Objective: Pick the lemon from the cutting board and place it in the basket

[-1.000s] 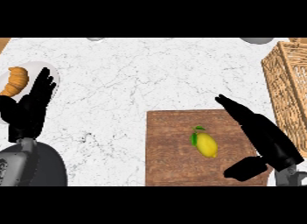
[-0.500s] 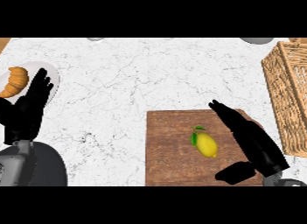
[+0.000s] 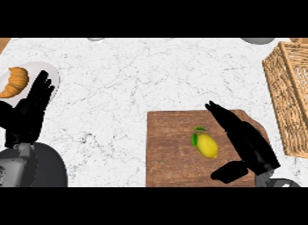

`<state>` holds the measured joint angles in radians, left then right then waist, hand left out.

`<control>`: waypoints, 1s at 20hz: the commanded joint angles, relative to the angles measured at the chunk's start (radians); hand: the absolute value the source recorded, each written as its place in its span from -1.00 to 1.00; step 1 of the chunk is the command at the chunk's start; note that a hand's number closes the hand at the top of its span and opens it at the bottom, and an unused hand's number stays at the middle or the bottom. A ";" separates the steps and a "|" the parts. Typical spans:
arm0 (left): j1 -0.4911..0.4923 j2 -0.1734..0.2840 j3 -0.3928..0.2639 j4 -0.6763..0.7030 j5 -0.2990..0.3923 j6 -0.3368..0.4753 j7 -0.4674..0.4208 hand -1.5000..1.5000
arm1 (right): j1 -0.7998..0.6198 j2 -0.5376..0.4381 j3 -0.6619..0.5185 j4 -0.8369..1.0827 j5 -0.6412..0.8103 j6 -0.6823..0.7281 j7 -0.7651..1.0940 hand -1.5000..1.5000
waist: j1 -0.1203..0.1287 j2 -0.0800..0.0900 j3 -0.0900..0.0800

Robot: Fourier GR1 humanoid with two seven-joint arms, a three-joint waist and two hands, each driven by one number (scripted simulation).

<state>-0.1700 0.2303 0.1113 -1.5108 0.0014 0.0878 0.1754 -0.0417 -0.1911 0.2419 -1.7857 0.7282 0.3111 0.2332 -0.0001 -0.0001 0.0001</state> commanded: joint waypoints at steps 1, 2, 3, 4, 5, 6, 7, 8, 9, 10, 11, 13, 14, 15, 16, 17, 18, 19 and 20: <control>-0.024 -0.004 0.012 0.005 -0.002 -0.008 0.029 0.00 | -0.047 0.021 -0.010 0.105 0.062 -0.036 -0.028 -1.00 | 0.001 0.000 0.000; -0.012 -0.005 0.029 0.050 -0.009 -0.001 -0.048 0.00 | -0.026 -0.002 -0.003 0.069 0.077 -0.014 -0.006 -1.00 | 0.000 0.000 0.000; 0.004 -0.012 0.005 -0.035 -0.016 -0.004 0.038 0.00 | 0.011 0.025 0.026 0.024 0.097 -0.028 0.001 -1.00 | 0.000 -0.001 0.000; 0.010 -0.015 -0.003 -0.081 -0.015 -0.003 0.062 0.00 | 0.007 0.022 0.025 0.054 0.102 -0.022 -0.001 -1.00 | 0.001 -0.001 0.000; -0.061 0.006 0.034 0.024 -0.010 -0.014 0.034 0.00 | -0.027 0.008 -0.025 0.081 0.077 -0.005 -0.027 -1.00 | -0.001 0.000 0.000; -0.060 -0.009 0.023 0.050 -0.018 -0.013 0.009 0.00 | -0.046 0.021 -0.026 0.132 0.100 -0.034 -0.034 -1.00 | -0.001 0.000 0.000; 0.012 -0.013 0.005 -0.061 -0.017 -0.018 0.050 0.00 | -0.008 0.021 0.000 0.165 0.125 -0.072 -0.073 -1.00 | 0.002 0.000 0.000; -0.018 -0.014 0.035 0.063 -0.019 -0.019 -0.050 0.00 | -0.020 0.057 0.020 0.176 0.151 -0.106 -0.055 -1.00 | 0.000 0.000 0.000; -0.036 -0.040 0.006 0.051 -0.047 0.008 -0.011 0.00 | -0.039 0.051 0.003 0.138 0.135 -0.050 -0.040 -1.00 | -0.001 0.000 0.000; -0.058 -0.023 0.035 0.094 -0.021 -0.020 -0.041 0.00 | -0.054 0.049 -0.017 0.186 0.115 -0.048 -0.074 -1.00 | -0.001 0.000 0.000; -0.043 -0.040 0.009 0.012 -0.047 0.016 -0.002 0.00 | -0.014 0.004 -0.047 0.166 0.102 -0.045 -0.113 -1.00 | -0.001 0.000 0.000; -0.027 -0.006 0.044 -0.006 -0.014 -0.026 0.027 0.00 | -0.065 0.070 0.001 0.194 0.143 -0.053 -0.060 -1.00 | 0.001 0.000 0.000; 0.042 -0.036 0.015 -0.041 -0.028 -0.030 -0.015 0.00 | -0.041 0.063 -0.011 0.215 0.147 -0.077 -0.094 -1.00 | 0.002 0.000 0.000; -0.050 -0.036 0.028 0.050 -0.048 -0.002 -0.020 0.00 | -0.052 0.064 -0.026 0.220 0.139 -0.070 -0.107 -1.00 | -0.001 0.000 0.000; -0.010 -0.048 0.013 0.000 -0.051 -0.001 0.009 0.00 | -0.053 0.052 -0.034 0.233 0.144 -0.063 -0.122 -1.00 | 0.000 0.000 0.000; -0.051 -0.052 0.003 0.020 -0.063 0.011 0.017 0.00 | -0.067 0.055 -0.043 0.296 0.151 -0.097 -0.149 -1.00 | 0.000 0.000 0.000; -0.014 -0.043 0.020 0.014 -0.049 -0.010 -0.031 0.00 | -0.108 0.086 -0.026 0.343 0.179 -0.112 -0.125 -1.00 | 0.002 0.000 0.000; -0.061 -0.005 0.050 0.033 -0.033 -0.030 0.020 0.00 | -0.067 0.089 0.009 0.251 0.194 -0.078 -0.077 -1.00 | 0.000 0.000 0.000; 0.011 -0.036 0.028 -0.029 -0.047 -0.013 0.015 0.00 | -0.108 0.069 -0.043 0.289 0.169 -0.053 -0.099 -1.00 | 0.002 0.000 0.000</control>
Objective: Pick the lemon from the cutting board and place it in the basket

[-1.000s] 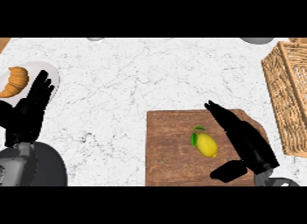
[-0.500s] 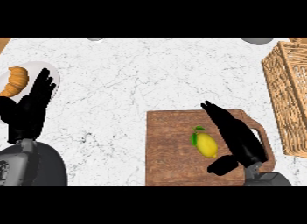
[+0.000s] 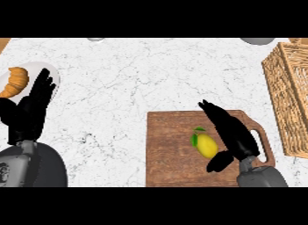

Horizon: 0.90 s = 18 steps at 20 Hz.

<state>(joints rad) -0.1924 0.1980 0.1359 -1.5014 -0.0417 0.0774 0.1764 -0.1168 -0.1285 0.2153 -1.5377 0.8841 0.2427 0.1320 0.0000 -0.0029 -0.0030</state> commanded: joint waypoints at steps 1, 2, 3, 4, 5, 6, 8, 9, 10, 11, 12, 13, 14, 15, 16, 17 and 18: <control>-0.001 0.018 0.044 0.082 0.036 -0.046 -0.074 0.00 | 0.028 0.040 0.040 0.048 0.056 -0.061 -0.003 -1.00 | -0.001 0.003 0.003; -0.052 0.050 0.043 0.018 0.029 -0.043 0.038 0.00 | 0.028 -0.004 0.001 0.081 0.032 -0.055 -0.065 -1.00 | 0.000 0.003 0.003; -0.007 0.021 0.030 0.039 0.016 -0.044 -0.028 0.00 | -0.008 0.026 0.002 0.051 0.033 -0.013 -0.010 -1.00 | 0.000 0.003 0.003; 0.023 0.027 0.044 -0.001 0.050 -0.065 -0.003 0.00 | -0.008 0.039 0.012 0.108 0.049 -0.057 -0.030 -1.00 | 0.002 0.003 0.003; 0.030 0.026 0.031 -0.078 0.027 -0.036 0.051 0.00 | 0.005 -0.017 -0.014 -0.011 0.005 0.066 -0.002 -1.00 | 0.001 0.002 0.003; 0.006 0.003 0.011 0.060 -0.002 -0.037 -0.067 0.00 | -0.039 0.029 0.018 0.155 0.047 -0.011 -0.033 -1.00 | 0.002 0.004 0.003; -0.001 0.011 0.023 0.016 0.010 -0.032 -0.010 0.00 | -0.043 0.001 0.017 0.126 0.029 0.050 -0.056 1.00 | 0.001 0.003 0.003; -0.062 0.007 0.029 0.091 -0.007 -0.007 -0.025 0.00 | -0.020 0.023 0.071 0.120 0.051 0.041 -0.065 1.00 | -0.003 0.004 0.003; -0.003 -0.002 0.019 0.022 0.010 -0.023 -0.015 0.00 | -0.038 -0.024 0.056 0.143 0.053 0.082 -0.079 1.00 | 0.003 0.003 0.003; -0.071 0.014 0.023 0.093 -0.004 -0.025 -0.033 0.00 | -0.026 -0.032 0.089 0.143 0.091 0.058 -0.094 1.00 | -0.003 0.005 0.003; 0.017 0.004 0.014 -0.006 0.004 -0.030 -0.010 0.00 | -0.064 -0.007 0.071 0.186 0.086 0.032 -0.108 1.00 | 0.006 0.003 0.003; 0.031 -0.011 0.006 0.042 -0.004 -0.034 -0.081 0.00 | 0.017 0.006 0.093 0.152 0.087 -0.006 -0.121 1.00 | 0.001 0.003 0.003; 0.031 0.016 0.027 -0.011 0.026 -0.054 -0.012 0.00 | -0.006 -0.025 0.035 0.144 0.032 0.049 -0.140 1.00 | 0.003 0.002 0.003; -0.039 0.001 0.027 0.032 0.014 -0.020 -0.002 0.00 | -0.006 0.017 0.059 0.184 0.043 0.014 -0.141 1.00 | 0.001 0.004 0.003; 0.019 0.019 0.042 -0.012 0.034 -0.045 0.009 0.00 | 0.023 0.009 0.083 0.135 0.058 0.034 -0.127 1.00 | 0.003 0.002 0.003; -0.005 0.004 0.017 0.002 0.007 -0.027 0.004 0.00 | -0.059 0.052 0.082 0.185 0.071 0.043 -0.083 1.00 | 0.006 0.004 0.003; 0.020 0.000 0.015 -0.002 0.000 -0.028 -0.025 0.00 | -0.039 -0.004 0.029 0.181 0.042 0.037 -0.140 1.00 | 0.003 0.003 0.003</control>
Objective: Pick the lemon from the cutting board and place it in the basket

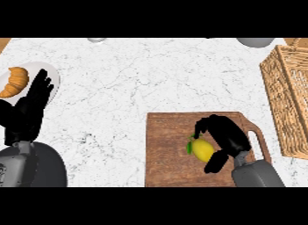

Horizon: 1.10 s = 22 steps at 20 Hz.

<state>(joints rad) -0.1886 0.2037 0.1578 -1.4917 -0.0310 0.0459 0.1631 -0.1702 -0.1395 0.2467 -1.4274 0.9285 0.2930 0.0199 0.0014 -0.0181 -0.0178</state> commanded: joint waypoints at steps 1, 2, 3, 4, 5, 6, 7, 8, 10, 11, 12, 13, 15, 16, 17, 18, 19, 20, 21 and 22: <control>-0.007 -0.019 -0.013 0.000 -0.011 0.014 -0.002 0.00 | 0.100 0.030 0.050 0.074 0.038 -0.101 -0.057 1.00 | -0.002 0.019 0.018; -0.019 0.002 0.004 0.005 0.010 -0.007 0.021 0.00 | 0.066 0.005 0.012 0.067 -0.003 -0.043 -0.071 1.00 | -0.001 0.019 0.018; -0.024 0.021 0.016 0.000 0.010 -0.013 0.023 0.00 | 0.016 0.047 0.009 0.104 0.005 -0.048 -0.032 1.00 | 0.003 0.019 0.018; -0.001 0.001 0.002 0.030 0.002 -0.013 -0.011 0.00 | 0.079 0.018 0.025 0.032 -0.001 -0.024 -0.049 1.00 | -0.004 0.018 0.018; -0.047 -0.011 0.001 0.048 -0.012 0.019 0.002 0.00 | 0.103 0.048 0.037 0.069 0.018 -0.091 -0.061 1.00 | -0.006 0.020 0.018; -0.029 -0.020 -0.002 0.026 -0.014 0.029 0.010 0.00 | 0.149 0.052 0.062 0.037 0.005 -0.070 -0.077 1.00 | -0.007 0.018 0.018; 0.004 0.019 0.010 -0.032 0.010 -0.013 0.041 0.00 | 0.249 0.019 0.081 0.014 -0.004 -0.094 -0.148 1.00 | -0.006 0.014 0.019; 0.019 0.017 0.021 -0.017 0.015 -0.013 0.001 0.00 | 0.320 -0.052 0.062 -0.021 -0.038 -0.079 -0.228 1.00 | -0.017 0.013 0.019; 0.024 -0.006 0.018 -0.003 0.012 0.006 0.002 0.00 | 0.445 -0.082 0.098 -0.040 -0.051 -0.106 -0.328 1.00 | -0.040 0.011 0.020; 0.039 0.001 0.023 0.001 0.003 0.008 -0.015 0.00 | 0.485 -0.092 0.119 -0.040 -0.058 -0.105 -0.371 1.00 | -0.040 0.011 0.020; 0.007 0.028 0.045 0.000 0.020 -0.004 0.008 0.00 | 0.519 -0.100 0.099 -0.046 -0.078 -0.130 -0.402 1.00 | -0.040 0.013 0.020; 0.038 0.015 0.026 -0.002 -0.004 0.005 -0.022 0.00 | 0.578 -0.118 0.105 -0.080 -0.096 -0.150 -0.457 1.00 | -0.047 0.010 0.020; 0.053 -0.001 0.014 -0.026 0.003 0.004 -0.003 0.00 | 0.637 -0.113 0.056 -0.149 -0.217 -0.143 -0.535 1.00 | -0.039 0.009 0.019; 0.040 0.007 0.020 -0.013 -0.006 0.012 -0.002 0.00 | 0.667 -0.109 0.045 -0.141 -0.251 -0.173 -0.602 1.00 | -0.043 0.011 0.020; 0.034 0.002 0.025 -0.001 -0.004 0.017 -0.017 0.00 | 0.716 -0.136 0.034 -0.186 -0.285 -0.169 -0.651 1.00 | -0.047 0.012 0.019; 0.049 0.011 0.023 -0.036 0.010 -0.003 0.001 0.00 | 0.750 -0.141 0.034 -0.247 -0.331 -0.150 -0.686 1.00 | -0.036 0.010 0.018; 0.038 -0.002 0.017 -0.037 0.013 0.004 0.019 0.00 | 0.770 -0.147 0.014 -0.265 -0.376 -0.136 -0.712 1.00 | -0.032 0.012 0.018; 0.031 -0.013 0.014 0.006 -0.002 0.016 -0.019 0.00 | 0.809 -0.116 0.037 -0.291 -0.409 -0.137 -0.735 1.00 | -0.042 0.014 0.018; 0.019 0.005 0.009 -0.019 -0.005 0.007 0.020 0.00 | 0.839 -0.158 -0.016 -0.325 -0.485 -0.104 -0.790 1.00 | -0.041 0.013 0.018; 0.072 -0.016 0.018 -0.021 0.008 0.008 -0.030 0.00 | 0.890 -0.171 -0.026 -0.391 -0.513 -0.099 -0.804 1.00 | -0.032 0.013 0.017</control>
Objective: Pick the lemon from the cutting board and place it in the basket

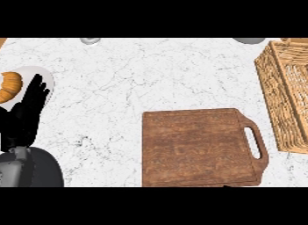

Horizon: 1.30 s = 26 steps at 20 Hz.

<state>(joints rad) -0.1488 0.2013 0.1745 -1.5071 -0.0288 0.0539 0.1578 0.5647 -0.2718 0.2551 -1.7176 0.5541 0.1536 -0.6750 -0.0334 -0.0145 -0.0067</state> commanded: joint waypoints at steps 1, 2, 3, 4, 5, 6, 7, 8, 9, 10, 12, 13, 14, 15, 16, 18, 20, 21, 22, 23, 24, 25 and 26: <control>-0.007 -0.001 -0.007 -0.013 -0.005 0.004 0.019 0.00 | 0.183 -0.058 -0.063 -0.191 -0.189 0.074 -0.098 1.00 | 0.000 0.009 0.006; -0.037 -0.007 -0.024 -0.026 -0.015 0.012 0.049 0.00 | 0.238 -0.093 -0.094 -0.224 -0.224 0.090 -0.127 1.00 | -0.004 0.009 0.006; -0.032 0.008 0.006 0.014 -0.003 0.004 0.014 0.00 | 0.270 -0.099 -0.100 -0.316 -0.262 0.130 -0.070 1.00 | 0.002 0.012 0.005; -0.054 -0.006 -0.019 -0.034 -0.009 0.017 0.077 0.00 | 0.270 -0.089 -0.112 -0.391 -0.290 0.148 0.004 1.00 | 0.011 0.012 0.005; -0.032 -0.016 -0.017 0.012 -0.004 0.004 0.022 0.00 | 0.300 -0.111 -0.169 -0.443 -0.312 0.132 -0.011 1.00 | 0.008 0.013 0.005; -0.022 0.013 0.006 -0.047 0.013 -0.003 0.065 0.00 | 0.354 -0.127 -0.210 -0.465 -0.333 0.126 -0.047 1.00 | 0.012 0.010 0.006; -0.010 -0.017 -0.029 -0.049 -0.016 0.013 0.042 0.00 | 0.360 -0.123 -0.220 -0.541 -0.348 0.139 0.028 1.00 | 0.016 0.012 0.005; -0.028 -0.026 -0.030 -0.006 -0.034 0.032 0.028 0.00 | 0.336 -0.117 -0.259 -0.552 -0.368 0.134 0.052 1.00 | 0.017 0.014 0.005; -0.032 0.021 0.006 -0.013 0.007 -0.015 0.034 0.00 | 0.382 -0.122 -0.282 -0.670 -0.421 0.153 0.143 1.00 | 0.015 0.015 0.004; -0.015 0.015 -0.014 -0.068 0.001 -0.016 0.075 0.00 | 0.389 -0.109 -0.313 -0.613 -0.419 0.142 0.094 1.00 | 0.021 0.012 0.006; -0.011 0.009 -0.014 -0.030 -0.007 -0.014 0.027 0.00 | 0.351 -0.141 -0.405 -0.757 -0.551 0.176 0.277 1.00 | 0.028 0.017 0.005; -0.076 -0.009 -0.031 0.032 -0.051 0.028 0.020 0.00 | 0.312 -0.138 -0.421 -0.722 -0.609 0.191 0.317 1.00 | 0.024 0.019 0.005; -0.052 -0.009 -0.016 -0.008 -0.011 0.009 0.043 0.00 | 0.329 -0.134 -0.447 -0.755 -0.638 0.191 0.349 1.00 | 0.027 0.016 0.006; -0.069 -0.002 -0.006 0.061 -0.011 -0.005 -0.028 0.00 | 0.305 -0.105 -0.446 -0.752 -0.671 0.164 0.370 1.00 | 0.024 0.018 0.005; -0.095 0.001 -0.026 0.002 -0.025 0.009 0.065 0.00 | 0.263 -0.090 -0.405 -0.787 -0.706 0.130 0.492 1.00 | 0.037 0.020 0.005; -0.012 -0.004 -0.026 -0.021 0.001 -0.028 0.022 0.00 | 0.194 -0.122 -0.494 -0.799 -0.832 0.100 0.580 1.00 | 0.051 0.020 0.005; -0.110 -0.020 -0.027 0.064 -0.040 0.029 0.016 0.00 | 0.087 -0.123 -0.486 -0.787 -0.825 0.049 0.676 1.00 | 0.041 0.022 0.005; -0.090 0.006 -0.009 0.045 -0.014 -0.006 0.015 0.00 | 0.089 -0.131 -0.479 -0.893 -0.800 0.015 0.786 1.00 | 0.044 0.021 0.004; -0.059 -0.007 -0.014 0.046 0.002 -0.021 -0.003 0.00 | -0.001 -0.151 -0.481 -0.848 -0.807 0.000 0.827 1.00 | 0.051 0.021 0.005; -0.089 0.002 -0.029 0.031 -0.031 -0.003 0.019 0.00 | -0.075 -0.160 -0.483 -0.812 -0.780 -0.042 0.886 1.00 | 0.055 0.022 0.005; -0.082 -0.002 -0.025 0.016 -0.011 -0.011 0.060 0.00 | -0.120 -0.198 -0.507 -0.824 -0.787 -0.048 0.963 1.00 | 0.056 0.021 0.005; -0.099 -0.003 -0.029 0.026 -0.030 0.003 0.040 0.00 | -0.233 -0.218 -0.498 -0.719 -0.756 -0.049 0.962 1.00 | 0.054 0.020 0.006; -0.081 0.004 -0.021 0.033 -0.025 -0.005 0.023 0.00 | -0.275 -0.218 -0.492 -0.763 -0.777 -0.090 1.041 1.00 | 0.058 0.021 0.005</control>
<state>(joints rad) -0.2288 0.1996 0.1519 -1.4785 -0.0490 0.0499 0.1848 0.4766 -0.4493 -0.2199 -2.4467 -0.1368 0.1420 0.1501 0.0170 0.0059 -0.0018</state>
